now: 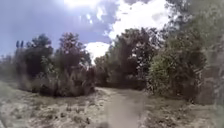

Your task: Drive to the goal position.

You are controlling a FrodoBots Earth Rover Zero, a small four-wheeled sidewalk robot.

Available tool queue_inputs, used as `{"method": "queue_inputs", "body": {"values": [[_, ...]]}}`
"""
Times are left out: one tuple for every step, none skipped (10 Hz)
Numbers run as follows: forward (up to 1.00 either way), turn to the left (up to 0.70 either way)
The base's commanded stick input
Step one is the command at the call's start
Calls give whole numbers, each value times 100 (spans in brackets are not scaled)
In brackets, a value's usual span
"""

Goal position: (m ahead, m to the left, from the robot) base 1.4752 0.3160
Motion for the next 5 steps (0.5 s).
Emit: {"method": "queue_inputs", "body": {"values": [[85, 0], [85, 0], [85, 0], [85, 0], [85, 0]]}}
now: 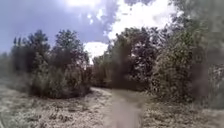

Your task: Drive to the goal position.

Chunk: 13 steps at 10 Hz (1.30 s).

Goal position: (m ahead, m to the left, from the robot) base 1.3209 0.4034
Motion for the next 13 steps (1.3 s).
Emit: {"method": "queue_inputs", "body": {"values": [[85, 0], [85, 0], [85, 0], [85, 0], [85, 34], [85, 34], [85, 34], [85, 30], [85, 0], [85, 0], [85, 0], [85, 0], [85, 0]]}}
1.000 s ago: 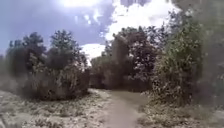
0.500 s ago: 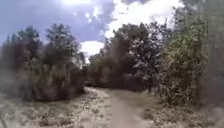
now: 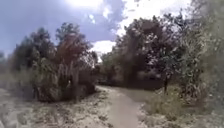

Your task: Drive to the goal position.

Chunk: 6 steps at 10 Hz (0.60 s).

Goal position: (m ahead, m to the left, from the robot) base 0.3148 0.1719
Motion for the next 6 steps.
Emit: {"method": "queue_inputs", "body": {"values": [[85, 0], [85, 0], [85, 0], [85, 0], [85, 0], [84, 0]]}}
